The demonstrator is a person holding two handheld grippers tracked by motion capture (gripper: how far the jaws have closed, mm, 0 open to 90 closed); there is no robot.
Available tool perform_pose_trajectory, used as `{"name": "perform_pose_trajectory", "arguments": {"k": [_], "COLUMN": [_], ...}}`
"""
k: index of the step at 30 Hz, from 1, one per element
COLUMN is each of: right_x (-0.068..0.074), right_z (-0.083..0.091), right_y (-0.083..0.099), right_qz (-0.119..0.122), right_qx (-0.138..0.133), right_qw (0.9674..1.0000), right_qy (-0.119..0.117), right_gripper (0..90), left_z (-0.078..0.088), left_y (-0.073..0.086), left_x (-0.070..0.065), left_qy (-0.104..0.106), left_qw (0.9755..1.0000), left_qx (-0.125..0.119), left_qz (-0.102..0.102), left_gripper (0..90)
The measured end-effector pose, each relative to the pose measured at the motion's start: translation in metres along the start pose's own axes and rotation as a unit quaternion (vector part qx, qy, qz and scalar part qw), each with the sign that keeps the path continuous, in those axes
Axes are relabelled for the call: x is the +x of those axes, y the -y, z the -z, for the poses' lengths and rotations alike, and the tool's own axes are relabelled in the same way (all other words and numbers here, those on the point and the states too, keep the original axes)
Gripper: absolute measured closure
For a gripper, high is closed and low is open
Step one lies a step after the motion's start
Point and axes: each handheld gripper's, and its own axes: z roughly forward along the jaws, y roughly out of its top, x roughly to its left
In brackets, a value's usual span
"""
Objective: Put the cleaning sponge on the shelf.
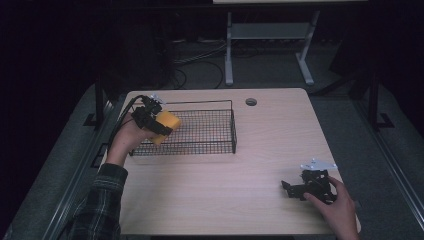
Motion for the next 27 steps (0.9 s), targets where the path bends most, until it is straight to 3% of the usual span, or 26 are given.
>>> {"name": "perform_pose_trajectory", "arguments": {"k": [5,12,27], "right_x": [0.0,0.0,0.0], "right_z": [0.0,0.0,0.0], "right_y": [0.0,0.0,0.0], "right_qz": [0.0,0.0,0.0], "right_qx": [0.0,0.0,0.0], "right_qw": [1.0,1.0,1.0], "right_qy": [0.0,0.0,0.0], "right_gripper": [0.0,0.0,0.0], "left_z": [0.0,-0.001,-0.018], "left_y": [0.001,0.005,0.014], "left_x": [0.008,0.021,0.037], "left_qy": [-0.009,-0.028,-0.034], "left_qw": [0.9999,0.9989,0.9971], "left_qx": [-0.001,-0.005,0.001], "left_qz": [0.006,0.036,0.067], "left_gripper": [23.5,23.5,23.5]}}
